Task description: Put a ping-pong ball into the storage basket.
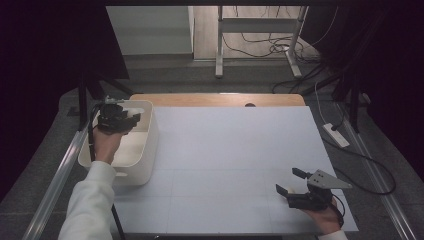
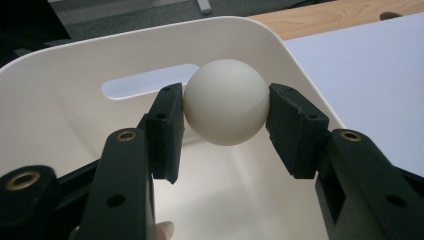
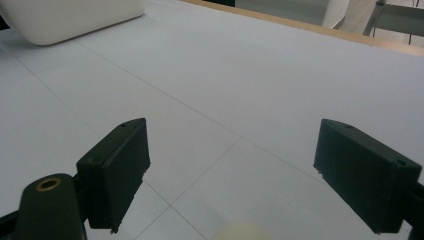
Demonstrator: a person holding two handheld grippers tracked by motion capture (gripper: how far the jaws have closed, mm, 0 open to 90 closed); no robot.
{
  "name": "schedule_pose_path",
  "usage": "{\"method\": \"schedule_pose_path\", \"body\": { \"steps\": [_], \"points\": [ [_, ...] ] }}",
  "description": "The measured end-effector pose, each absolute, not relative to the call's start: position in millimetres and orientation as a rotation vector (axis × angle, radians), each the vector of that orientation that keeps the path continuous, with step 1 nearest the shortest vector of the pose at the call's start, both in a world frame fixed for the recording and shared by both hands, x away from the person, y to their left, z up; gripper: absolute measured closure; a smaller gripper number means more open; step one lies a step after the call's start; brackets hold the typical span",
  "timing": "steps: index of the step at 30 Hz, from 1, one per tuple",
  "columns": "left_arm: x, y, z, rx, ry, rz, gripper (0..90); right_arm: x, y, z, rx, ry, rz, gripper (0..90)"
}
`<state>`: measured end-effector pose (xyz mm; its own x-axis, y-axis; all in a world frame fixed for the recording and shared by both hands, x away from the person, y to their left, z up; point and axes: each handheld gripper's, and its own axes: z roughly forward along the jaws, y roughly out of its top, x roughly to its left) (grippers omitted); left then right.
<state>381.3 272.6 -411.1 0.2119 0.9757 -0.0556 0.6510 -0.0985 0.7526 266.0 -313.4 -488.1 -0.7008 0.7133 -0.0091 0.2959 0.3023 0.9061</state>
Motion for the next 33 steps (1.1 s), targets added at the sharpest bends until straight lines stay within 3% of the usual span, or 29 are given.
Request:
{"method": "schedule_pose_path", "body": {
  "steps": [7,10,16,33],
  "points": [
    [379,274,-408,1.796,1.508,0.648,49.1,266,-313,-488,0.899,2.165,1.368,14.3],
    [378,274,-407,1.767,1.512,0.645,34.5,266,-313,-488,0.898,2.165,1.368,14.3],
    [373,272,-402,1.741,1.464,0.63,23.0,266,-313,-488,0.898,2.168,1.366,14.3],
    [348,257,-382,1.684,1.255,0.571,18.6,268,-312,-489,0.9,2.174,1.371,14.3]
  ]
}}
